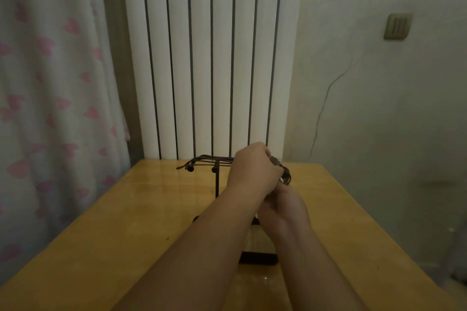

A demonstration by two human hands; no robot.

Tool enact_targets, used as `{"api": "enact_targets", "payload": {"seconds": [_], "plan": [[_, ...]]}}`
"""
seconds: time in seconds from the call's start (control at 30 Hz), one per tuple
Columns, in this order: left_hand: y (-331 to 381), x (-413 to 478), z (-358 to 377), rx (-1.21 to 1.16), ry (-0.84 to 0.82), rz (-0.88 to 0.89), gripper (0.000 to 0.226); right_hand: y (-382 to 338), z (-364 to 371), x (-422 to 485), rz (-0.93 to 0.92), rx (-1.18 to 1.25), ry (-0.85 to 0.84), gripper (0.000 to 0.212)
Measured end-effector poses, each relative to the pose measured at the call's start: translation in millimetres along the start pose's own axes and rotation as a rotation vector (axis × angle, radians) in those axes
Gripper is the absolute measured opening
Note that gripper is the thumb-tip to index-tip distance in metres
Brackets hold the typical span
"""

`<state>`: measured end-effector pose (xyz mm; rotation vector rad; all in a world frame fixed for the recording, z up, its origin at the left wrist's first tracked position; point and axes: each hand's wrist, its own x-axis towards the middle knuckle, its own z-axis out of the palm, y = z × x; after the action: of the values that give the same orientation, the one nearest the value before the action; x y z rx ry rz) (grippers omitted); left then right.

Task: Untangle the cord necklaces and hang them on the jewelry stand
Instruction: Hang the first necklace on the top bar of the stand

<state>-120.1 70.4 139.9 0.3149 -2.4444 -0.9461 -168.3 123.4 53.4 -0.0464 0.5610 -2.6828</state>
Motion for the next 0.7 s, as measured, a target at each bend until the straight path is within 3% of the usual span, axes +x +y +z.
{"api": "enact_targets", "payload": {"seconds": [0.23,0.43,0.7], "plan": [[8,5,0,0.152,-0.058,0.043,0.029,-3,4,-7,-0.043,-0.086,0.029,0.037],[4,4,0,-0.016,-0.005,0.077,0.042,-4,10,-9,-0.035,0.005,0.007,0.028],[1,14,-1,-0.039,0.037,0.147,0.034,-16,16,-19,-0.035,0.02,0.144,0.025]]}}
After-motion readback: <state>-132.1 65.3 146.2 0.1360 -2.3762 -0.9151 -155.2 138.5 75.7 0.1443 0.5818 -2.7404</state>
